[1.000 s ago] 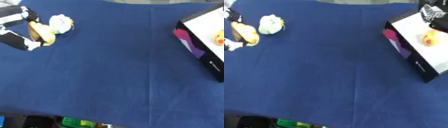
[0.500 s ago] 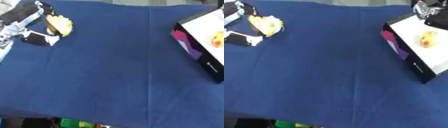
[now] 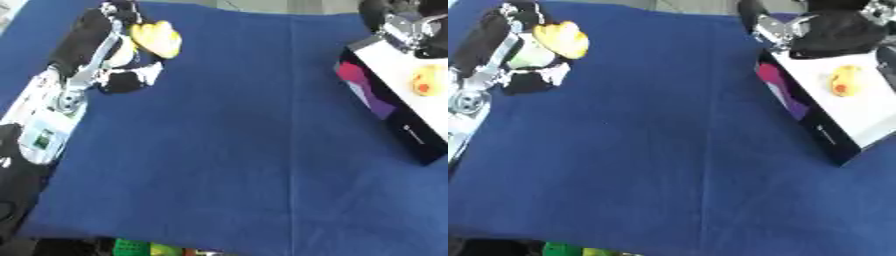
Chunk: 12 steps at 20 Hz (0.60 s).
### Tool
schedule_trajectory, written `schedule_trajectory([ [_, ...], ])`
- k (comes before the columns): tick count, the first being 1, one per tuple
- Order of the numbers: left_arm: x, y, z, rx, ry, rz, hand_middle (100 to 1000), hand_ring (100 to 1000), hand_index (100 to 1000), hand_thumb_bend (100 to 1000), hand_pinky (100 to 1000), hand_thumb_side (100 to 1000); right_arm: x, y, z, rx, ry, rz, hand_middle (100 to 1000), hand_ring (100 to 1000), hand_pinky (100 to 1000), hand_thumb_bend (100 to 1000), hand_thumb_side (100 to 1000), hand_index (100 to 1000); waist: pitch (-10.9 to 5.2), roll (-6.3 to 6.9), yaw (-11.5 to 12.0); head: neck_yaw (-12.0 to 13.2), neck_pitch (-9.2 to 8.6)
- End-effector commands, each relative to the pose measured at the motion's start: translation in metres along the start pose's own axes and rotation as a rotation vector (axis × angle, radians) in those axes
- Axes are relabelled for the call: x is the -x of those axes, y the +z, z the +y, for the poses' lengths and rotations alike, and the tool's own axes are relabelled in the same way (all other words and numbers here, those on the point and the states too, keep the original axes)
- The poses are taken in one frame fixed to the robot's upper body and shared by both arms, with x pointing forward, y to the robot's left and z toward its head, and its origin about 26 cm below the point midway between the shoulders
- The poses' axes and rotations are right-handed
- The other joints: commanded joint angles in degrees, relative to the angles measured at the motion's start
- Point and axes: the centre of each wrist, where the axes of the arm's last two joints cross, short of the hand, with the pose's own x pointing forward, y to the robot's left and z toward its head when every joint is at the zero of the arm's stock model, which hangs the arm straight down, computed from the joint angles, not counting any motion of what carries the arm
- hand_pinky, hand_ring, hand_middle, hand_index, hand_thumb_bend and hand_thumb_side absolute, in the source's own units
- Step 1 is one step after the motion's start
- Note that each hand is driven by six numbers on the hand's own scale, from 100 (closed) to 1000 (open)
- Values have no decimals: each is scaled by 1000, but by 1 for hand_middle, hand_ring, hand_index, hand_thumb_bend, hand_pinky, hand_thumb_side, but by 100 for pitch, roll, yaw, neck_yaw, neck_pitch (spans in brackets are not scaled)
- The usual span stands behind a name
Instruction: Pick up the objects with one hand, pass them to the other hand, and then place them into the box on the other side of the table.
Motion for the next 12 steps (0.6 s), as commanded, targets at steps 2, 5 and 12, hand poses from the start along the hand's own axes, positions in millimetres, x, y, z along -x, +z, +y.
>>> schedule_trajectory([
  [2, -9, -7, -1, -109, 11, -58, 515, 600, 608, 100, 769, 229, -11, -12, 8, -82, 68, -1, 1000, 1000, 964, 100, 255, 1000, -181, 3, 2, -93, 2],
  [5, -19, -9, -9, -145, 38, -98, 510, 593, 607, 100, 768, 238, -16, -21, 13, -119, 95, -10, 1000, 1000, 961, 100, 205, 1000, -182, -19, 7, -154, 6],
  [12, -39, -18, -23, -157, 71, -168, 508, 592, 605, 100, 767, 233, -27, -38, 25, -204, 141, -49, 1000, 1000, 959, 100, 195, 1000, -172, -65, 47, -302, 5],
])
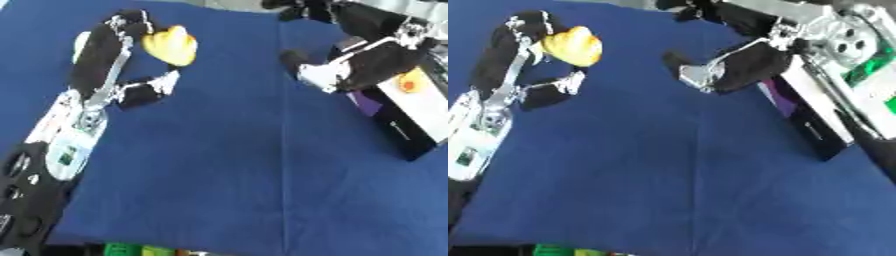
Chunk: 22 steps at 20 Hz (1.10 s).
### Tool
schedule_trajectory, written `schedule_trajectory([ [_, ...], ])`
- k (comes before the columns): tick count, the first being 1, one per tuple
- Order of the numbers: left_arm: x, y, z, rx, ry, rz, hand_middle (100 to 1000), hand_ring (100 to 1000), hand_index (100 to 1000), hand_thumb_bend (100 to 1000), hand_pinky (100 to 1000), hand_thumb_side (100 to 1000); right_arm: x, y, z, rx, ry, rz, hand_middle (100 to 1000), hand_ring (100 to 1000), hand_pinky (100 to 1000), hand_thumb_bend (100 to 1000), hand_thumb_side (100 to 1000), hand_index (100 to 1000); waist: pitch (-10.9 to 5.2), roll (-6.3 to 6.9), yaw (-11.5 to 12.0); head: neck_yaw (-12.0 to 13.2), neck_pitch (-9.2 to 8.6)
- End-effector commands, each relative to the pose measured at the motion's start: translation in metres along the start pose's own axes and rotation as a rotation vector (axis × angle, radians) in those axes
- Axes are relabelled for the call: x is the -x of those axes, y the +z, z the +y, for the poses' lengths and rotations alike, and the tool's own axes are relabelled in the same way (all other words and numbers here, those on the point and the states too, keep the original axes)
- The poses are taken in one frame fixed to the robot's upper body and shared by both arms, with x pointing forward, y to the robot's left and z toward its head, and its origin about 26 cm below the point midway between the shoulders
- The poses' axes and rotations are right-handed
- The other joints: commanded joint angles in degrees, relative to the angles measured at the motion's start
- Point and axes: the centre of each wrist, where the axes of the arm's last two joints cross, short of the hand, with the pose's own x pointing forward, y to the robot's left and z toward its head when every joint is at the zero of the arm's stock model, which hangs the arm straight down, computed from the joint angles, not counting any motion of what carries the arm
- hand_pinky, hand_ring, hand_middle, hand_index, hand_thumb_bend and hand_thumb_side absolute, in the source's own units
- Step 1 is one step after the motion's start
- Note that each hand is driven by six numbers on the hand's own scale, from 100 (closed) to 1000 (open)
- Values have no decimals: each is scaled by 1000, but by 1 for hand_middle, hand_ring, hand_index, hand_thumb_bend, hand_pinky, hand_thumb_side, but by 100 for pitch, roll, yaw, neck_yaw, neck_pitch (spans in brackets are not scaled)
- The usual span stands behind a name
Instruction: Pick up the objects with one hand, pass them to the other hand, and then place them into the box on the other side of the table.
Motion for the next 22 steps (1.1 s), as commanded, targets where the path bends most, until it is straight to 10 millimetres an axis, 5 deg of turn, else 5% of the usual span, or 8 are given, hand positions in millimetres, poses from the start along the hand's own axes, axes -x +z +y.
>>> schedule_trajectory([
  [1, -8, -12, 0, -24, 4, -47, 507, 591, 604, 100, 767, 237, -10, -5, -2, -25, 46, -24, 1000, 1000, 957, 100, 189, 1000, -168, 1, 13, -81, 0],
  [15, -54, -39, -7, -93, 87, -208, 504, 589, 597, 100, 759, 208, 25, -33, 8, 20, 133, 77, 1000, 1000, 952, 100, 158, 1000, -103, -41, 180, -274, -61],
  [22, -62, -42, -3, -141, 83, -219, 502, 589, 594, 100, 756, 200, 43, -35, 13, 18, 181, 163, 1000, 1000, 953, 100, 276, 1000, -99, -45, 212, -342, -53],
])
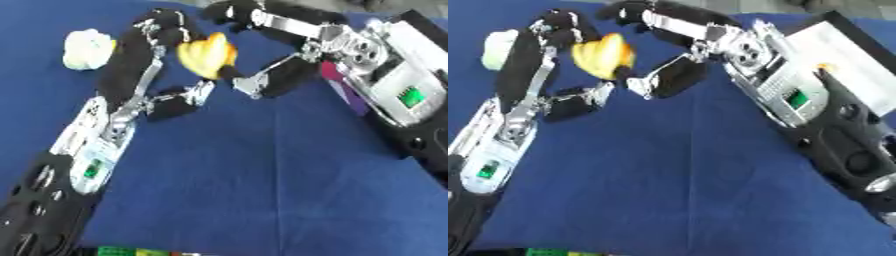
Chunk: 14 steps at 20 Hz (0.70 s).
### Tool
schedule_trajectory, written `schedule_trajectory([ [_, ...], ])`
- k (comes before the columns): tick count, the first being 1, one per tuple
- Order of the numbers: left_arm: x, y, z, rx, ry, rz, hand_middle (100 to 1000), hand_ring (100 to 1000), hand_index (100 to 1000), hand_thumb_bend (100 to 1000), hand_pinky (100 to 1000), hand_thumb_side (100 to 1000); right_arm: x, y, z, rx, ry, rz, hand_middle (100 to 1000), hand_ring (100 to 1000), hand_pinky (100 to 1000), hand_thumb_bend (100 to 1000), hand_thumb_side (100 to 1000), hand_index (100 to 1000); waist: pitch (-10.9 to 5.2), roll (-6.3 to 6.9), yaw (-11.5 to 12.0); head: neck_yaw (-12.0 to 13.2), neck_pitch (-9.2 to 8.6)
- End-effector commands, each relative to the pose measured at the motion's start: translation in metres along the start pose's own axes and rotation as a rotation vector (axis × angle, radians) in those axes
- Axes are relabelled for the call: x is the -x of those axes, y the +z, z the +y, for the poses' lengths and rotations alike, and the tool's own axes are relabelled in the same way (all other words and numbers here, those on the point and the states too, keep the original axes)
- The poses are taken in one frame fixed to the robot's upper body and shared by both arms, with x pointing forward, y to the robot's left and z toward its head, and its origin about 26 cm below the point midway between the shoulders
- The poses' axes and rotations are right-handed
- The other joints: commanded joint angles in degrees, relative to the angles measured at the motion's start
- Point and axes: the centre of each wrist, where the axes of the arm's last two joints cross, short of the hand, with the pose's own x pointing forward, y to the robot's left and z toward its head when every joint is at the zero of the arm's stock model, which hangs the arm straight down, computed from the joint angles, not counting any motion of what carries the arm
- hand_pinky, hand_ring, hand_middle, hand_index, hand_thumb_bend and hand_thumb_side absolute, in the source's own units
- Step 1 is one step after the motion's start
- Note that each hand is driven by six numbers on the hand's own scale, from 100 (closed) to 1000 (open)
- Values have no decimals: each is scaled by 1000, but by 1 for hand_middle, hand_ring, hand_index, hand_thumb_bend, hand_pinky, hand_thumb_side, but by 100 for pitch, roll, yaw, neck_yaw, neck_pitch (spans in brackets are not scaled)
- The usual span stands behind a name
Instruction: Pick up the objects with one hand, pass them to the other hand, and then place them into the box on the other side of the table.
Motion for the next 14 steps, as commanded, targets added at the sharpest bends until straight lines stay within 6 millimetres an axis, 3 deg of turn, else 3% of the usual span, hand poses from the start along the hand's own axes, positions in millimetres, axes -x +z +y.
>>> schedule_trajectory([
  [1, -9, -14, 9, -56, -1, -58, 501, 588, 593, 100, 754, 198, 4, -1, -5, -3, 26, 27, 1000, 1000, 950, 100, 283, 1000, -99, 21, 10, -41, -46],
  [5, -13, -17, 6, -69, 8, -77, 500, 586, 591, 100, 751, 186, 8, -4, -2, -13, -9, 56, 998, 1000, 929, 100, 271, 991, -94, 15, 30, -84, -42],
  [10, -14, -18, 2, -53, -1, -85, 504, 593, 599, 100, 751, 181, 6, -5, -1, 6, -122, 51, 760, 1000, 905, 100, 100, 790, -95, 6, 33, -92, -31],
  [12, -13, -17, 0, -41, -7, -82, 516, 601, 621, 100, 755, 137, 4, -5, -2, 17, -185, 38, 662, 1000, 898, 100, 100, 702, -93, 5, 30, -99, -28],
  [14, -12, -16, -2, -28, -13, -79, 532, 611, 651, 100, 759, 100, 3, -5, -2, 21, -238, 39, 622, 1000, 898, 100, 100, 666, -90, 8, 27, -105, -32],
])
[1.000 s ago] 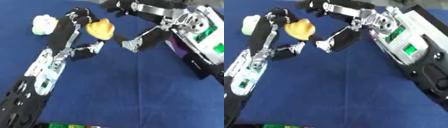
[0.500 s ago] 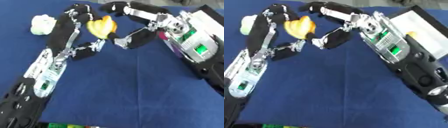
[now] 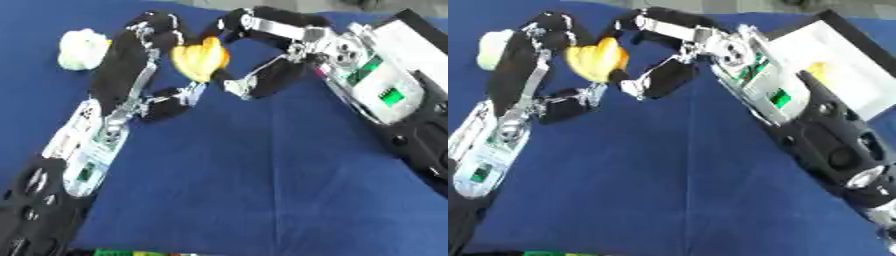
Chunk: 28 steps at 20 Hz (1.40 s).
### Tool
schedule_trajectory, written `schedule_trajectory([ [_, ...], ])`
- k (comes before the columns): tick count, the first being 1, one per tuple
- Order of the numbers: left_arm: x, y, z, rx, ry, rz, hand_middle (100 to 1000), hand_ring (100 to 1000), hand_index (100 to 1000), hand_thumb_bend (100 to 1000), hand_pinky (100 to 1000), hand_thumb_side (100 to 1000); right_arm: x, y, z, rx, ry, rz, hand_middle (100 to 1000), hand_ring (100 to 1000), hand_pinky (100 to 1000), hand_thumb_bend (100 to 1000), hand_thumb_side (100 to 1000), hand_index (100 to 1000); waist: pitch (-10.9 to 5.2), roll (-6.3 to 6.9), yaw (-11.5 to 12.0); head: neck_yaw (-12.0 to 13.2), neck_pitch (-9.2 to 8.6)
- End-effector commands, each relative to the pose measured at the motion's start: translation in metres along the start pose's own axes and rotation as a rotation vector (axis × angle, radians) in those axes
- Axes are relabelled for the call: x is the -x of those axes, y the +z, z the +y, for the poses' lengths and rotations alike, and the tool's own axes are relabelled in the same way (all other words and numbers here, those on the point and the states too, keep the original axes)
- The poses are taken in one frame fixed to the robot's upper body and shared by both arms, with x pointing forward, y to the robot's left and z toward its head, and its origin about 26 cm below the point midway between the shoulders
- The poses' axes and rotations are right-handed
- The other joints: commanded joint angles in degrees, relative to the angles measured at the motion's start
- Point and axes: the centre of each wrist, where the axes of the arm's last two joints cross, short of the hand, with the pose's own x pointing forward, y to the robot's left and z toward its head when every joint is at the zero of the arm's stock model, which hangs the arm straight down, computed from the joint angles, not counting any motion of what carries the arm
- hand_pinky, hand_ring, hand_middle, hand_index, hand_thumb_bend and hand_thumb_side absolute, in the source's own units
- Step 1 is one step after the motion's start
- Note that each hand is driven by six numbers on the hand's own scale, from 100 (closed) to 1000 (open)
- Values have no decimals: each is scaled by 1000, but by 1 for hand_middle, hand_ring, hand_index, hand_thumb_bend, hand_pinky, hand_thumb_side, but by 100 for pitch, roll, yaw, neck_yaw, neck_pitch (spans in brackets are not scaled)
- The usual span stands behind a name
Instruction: Pick up the objects with one hand, pass them to the other hand, and then place them into the box on the other side of the table.
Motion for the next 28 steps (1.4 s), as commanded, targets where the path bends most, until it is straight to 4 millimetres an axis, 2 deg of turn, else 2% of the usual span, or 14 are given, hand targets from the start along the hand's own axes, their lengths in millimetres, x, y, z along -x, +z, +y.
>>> schedule_trajectory([
  [1, -10, -16, 1, -24, 5, -56, 538, 614, 658, 100, 760, 100, -2, 0, -5, 8, -69, 10, 610, 995, 897, 100, 100, 654, -96, 19, -6, -13, -30],
  [5, -11, -16, -1, -26, -4, -55, 559, 631, 690, 100, 772, 100, 0, 0, -5, -25, -159, 32, 551, 955, 886, 100, 100, 597, -97, 29, -24, -8, -30],
  [6, -11, -16, -2, -30, -6, -54, 578, 648, 722, 188, 775, 121, 1, 1, -5, -22, -175, 35, 545, 951, 885, 100, 100, 588, -98, 33, -27, -7, -22],
  [7, -11, -16, -2, -33, -9, -52, 588, 657, 737, 224, 778, 136, 1, 1, -6, -19, -188, 37, 544, 950, 885, 100, 100, 586, -100, 36, -29, -4, -14],
  [8, -11, -15, -2, -37, -13, -48, 626, 691, 794, 316, 792, 176, 1, 1, -6, -16, -199, 38, 541, 948, 885, 100, 100, 581, -101, 37, -30, -3, -13],
  [9, -10, -15, -2, -41, -18, -41, 664, 720, 844, 369, 807, 210, 2, 2, -6, -14, -206, 38, 537, 946, 883, 100, 100, 577, -103, 37, -30, -6, -15],
  [10, -9, -13, -2, -43, -23, -29, 725, 771, 910, 446, 841, 275, 2, 3, -6, -12, -209, 39, 531, 939, 879, 100, 100, 568, -105, 37, -31, -8, -18],
  [16, -1, -6, -1, -58, -47, 120, 774, 817, 1000, 579, 884, 364, 3, 8, -11, 9, -216, 39, 525, 933, 874, 131, 100, 560, -114, 43, -43, -16, -1],
  [23, 17, 8, 6, -35, -78, 302, 763, 806, 1000, 553, 880, 421, 9, 21, -20, 56, -208, 69, 525, 927, 870, 133, 100, 560, -153, 70, -89, 10, 20],
  [25, 24, 16, 9, -20, -87, 333, 750, 795, 979, 520, 868, 430, 12, 27, -23, 75, -203, 83, 528, 926, 869, 125, 100, 563, -169, 76, -115, 26, 39],
  [28, 38, 32, 17, 15, -114, 371, 732, 788, 911, 415, 857, 422, 17, 43, -33, 128, -200, 108, 531, 926, 870, 102, 100, 567, -194, 93, -159, 51, 69],
])
